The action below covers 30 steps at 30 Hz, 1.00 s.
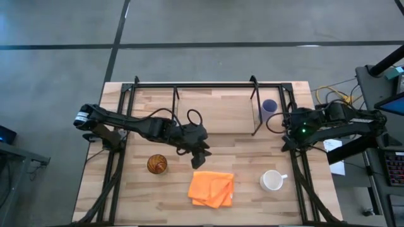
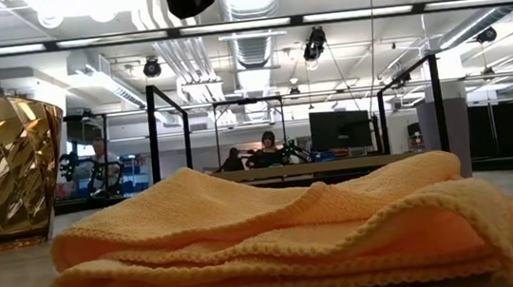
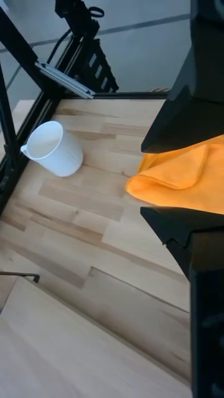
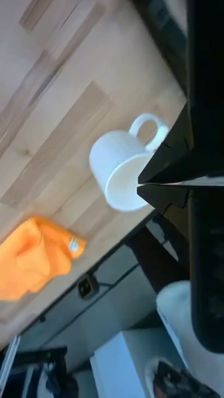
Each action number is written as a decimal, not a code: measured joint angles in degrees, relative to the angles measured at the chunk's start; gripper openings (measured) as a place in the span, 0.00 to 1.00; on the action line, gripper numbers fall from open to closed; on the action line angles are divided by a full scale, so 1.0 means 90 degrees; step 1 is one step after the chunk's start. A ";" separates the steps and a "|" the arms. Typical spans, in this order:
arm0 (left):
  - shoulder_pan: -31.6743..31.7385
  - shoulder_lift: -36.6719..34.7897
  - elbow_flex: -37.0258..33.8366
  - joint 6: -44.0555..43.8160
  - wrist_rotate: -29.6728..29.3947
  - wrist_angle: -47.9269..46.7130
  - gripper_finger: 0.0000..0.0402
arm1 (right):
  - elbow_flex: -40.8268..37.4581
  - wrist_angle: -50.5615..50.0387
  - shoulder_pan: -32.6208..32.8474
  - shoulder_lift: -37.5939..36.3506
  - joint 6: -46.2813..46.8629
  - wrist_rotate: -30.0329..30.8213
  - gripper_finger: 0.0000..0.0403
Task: Stack small to large cups/mugs on shelf
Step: Adjust the brown cup
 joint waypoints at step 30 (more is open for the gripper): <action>-0.0907 -0.0016 0.0040 -0.4641 0.1200 -0.4503 0.34 | -0.0024 -0.0879 -0.0002 0.0000 0.0162 0.0360 0.02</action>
